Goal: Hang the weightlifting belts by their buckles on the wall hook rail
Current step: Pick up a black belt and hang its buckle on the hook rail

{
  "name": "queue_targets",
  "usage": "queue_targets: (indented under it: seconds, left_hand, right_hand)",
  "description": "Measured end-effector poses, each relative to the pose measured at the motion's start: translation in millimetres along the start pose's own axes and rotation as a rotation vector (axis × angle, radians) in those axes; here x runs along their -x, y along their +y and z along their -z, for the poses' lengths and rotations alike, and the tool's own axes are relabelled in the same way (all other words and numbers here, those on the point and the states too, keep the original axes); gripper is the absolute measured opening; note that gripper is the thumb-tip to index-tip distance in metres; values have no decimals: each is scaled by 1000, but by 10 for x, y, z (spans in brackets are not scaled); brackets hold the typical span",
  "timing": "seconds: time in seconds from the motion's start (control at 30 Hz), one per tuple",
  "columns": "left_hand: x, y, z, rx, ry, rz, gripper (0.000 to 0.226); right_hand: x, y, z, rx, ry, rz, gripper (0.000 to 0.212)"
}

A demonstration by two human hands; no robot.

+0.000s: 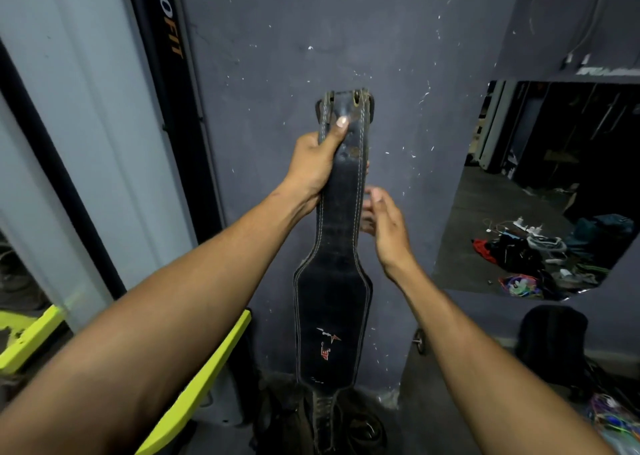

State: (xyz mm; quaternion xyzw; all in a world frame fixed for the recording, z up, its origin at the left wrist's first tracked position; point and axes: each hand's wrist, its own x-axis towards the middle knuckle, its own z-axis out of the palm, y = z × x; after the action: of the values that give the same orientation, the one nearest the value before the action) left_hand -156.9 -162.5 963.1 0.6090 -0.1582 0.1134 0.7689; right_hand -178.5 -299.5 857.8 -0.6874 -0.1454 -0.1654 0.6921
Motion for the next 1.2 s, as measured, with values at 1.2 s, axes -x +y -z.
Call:
queue_targets:
  seconds: [1.2]
  left_hand:
    - [85,605,469,-150,-346,133,34]
  right_hand:
    - [-508,-1239,-387,187,145,347,41]
